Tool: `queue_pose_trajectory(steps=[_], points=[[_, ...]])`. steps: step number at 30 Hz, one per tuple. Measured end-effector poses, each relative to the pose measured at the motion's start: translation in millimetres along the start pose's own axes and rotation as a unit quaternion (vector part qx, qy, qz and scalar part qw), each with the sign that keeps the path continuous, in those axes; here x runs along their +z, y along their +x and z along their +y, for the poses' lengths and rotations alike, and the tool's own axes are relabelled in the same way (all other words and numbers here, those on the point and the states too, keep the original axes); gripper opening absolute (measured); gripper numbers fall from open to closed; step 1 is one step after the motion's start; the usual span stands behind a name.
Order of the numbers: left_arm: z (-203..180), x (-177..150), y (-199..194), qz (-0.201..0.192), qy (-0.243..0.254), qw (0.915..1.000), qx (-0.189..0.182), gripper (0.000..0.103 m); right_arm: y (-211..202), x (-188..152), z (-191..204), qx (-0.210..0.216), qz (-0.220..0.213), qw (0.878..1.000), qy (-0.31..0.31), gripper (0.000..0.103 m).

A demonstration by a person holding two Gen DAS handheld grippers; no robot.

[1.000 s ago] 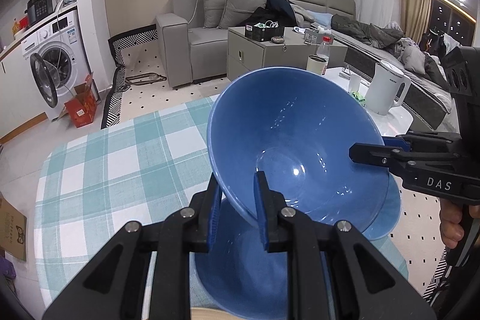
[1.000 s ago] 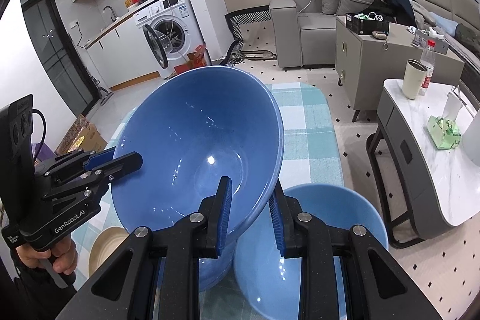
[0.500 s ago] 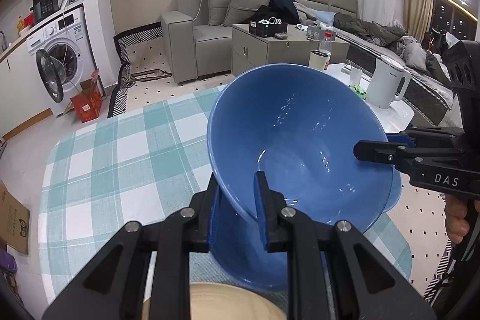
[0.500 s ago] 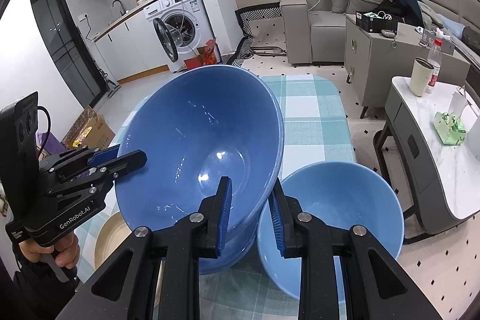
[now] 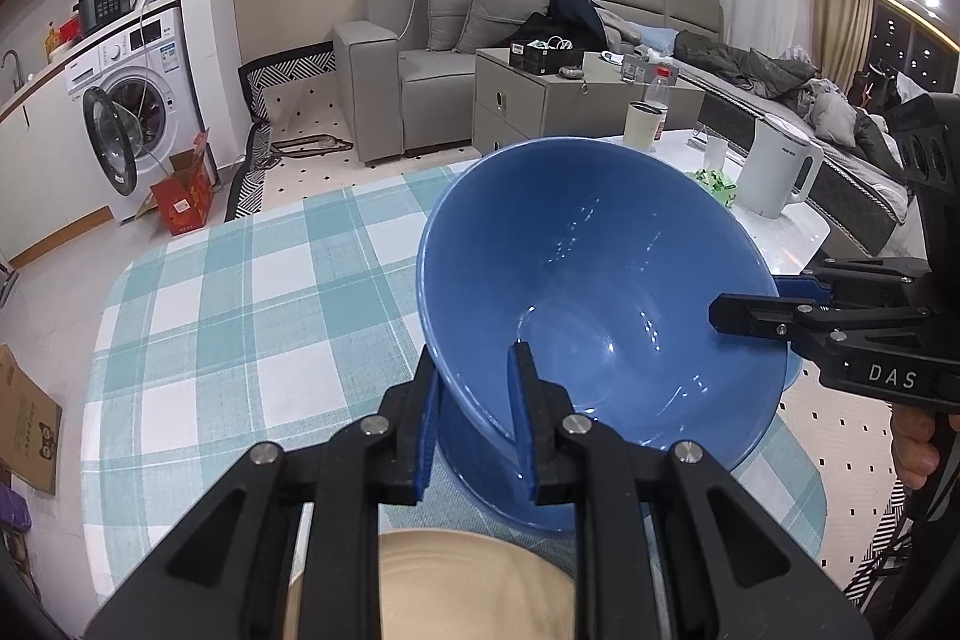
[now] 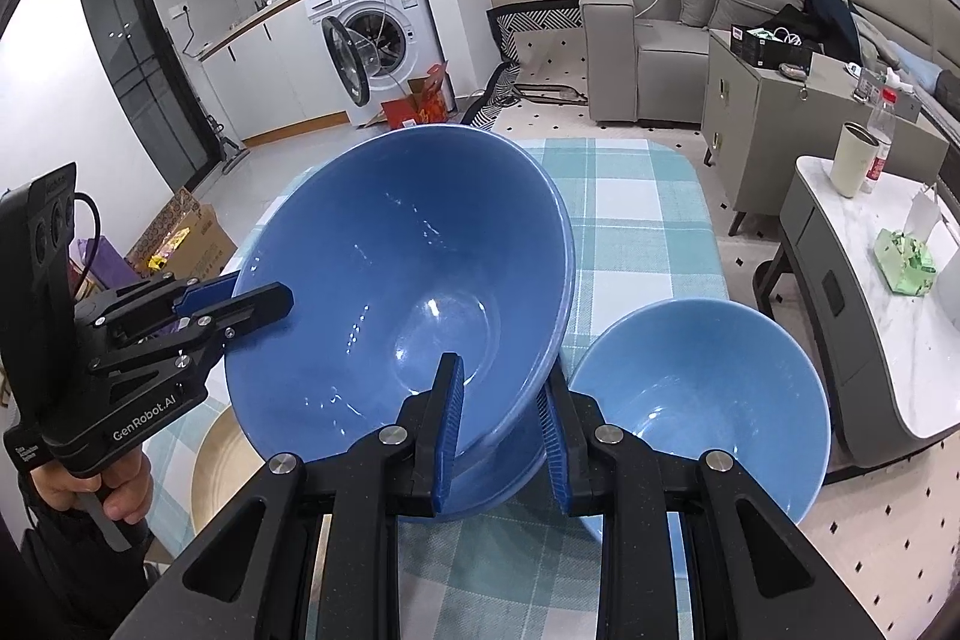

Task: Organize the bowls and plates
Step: 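Carry the held blue bowl beside the light blue bowl with both grippers, then lower the blue bowl onto the tablecloth and open both grippers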

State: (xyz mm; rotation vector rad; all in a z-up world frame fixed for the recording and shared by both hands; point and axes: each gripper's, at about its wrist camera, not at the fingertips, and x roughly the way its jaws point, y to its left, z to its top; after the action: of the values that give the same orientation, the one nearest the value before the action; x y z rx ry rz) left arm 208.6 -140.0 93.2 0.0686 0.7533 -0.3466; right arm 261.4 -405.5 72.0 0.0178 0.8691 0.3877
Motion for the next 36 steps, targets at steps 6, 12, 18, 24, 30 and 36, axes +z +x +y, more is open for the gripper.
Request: queue_pose_trajectory(steps=[6,12,18,24,30,36], points=[[2,-9,5,0.009,-0.002,1.0,0.002,0.019,6,-4,2,0.001,0.008,1.0,-0.007,0.025],[0,-12,10,0.019,0.003,0.9998,0.001,0.019,11,-5,0,0.0,0.017,1.0,-0.006,0.025],[-3,-18,16,0.03,0.008,0.9995,0.005,0.019,18,-12,-1,0.0,0.032,0.999,-0.006,0.025],[-1,-21,25,0.039,0.008,0.9992,0.009,0.019,32,-21,-5,-0.001,0.044,0.999,-0.007,0.025],[1,-28,34,0.049,0.007,0.9987,0.015,0.019,38,-26,1,-0.018,0.048,0.998,-0.023,0.025],[3,-34,43,0.056,0.009,0.9982,0.022,0.019,45,-28,8,-0.03,0.054,0.997,-0.035,0.026]])
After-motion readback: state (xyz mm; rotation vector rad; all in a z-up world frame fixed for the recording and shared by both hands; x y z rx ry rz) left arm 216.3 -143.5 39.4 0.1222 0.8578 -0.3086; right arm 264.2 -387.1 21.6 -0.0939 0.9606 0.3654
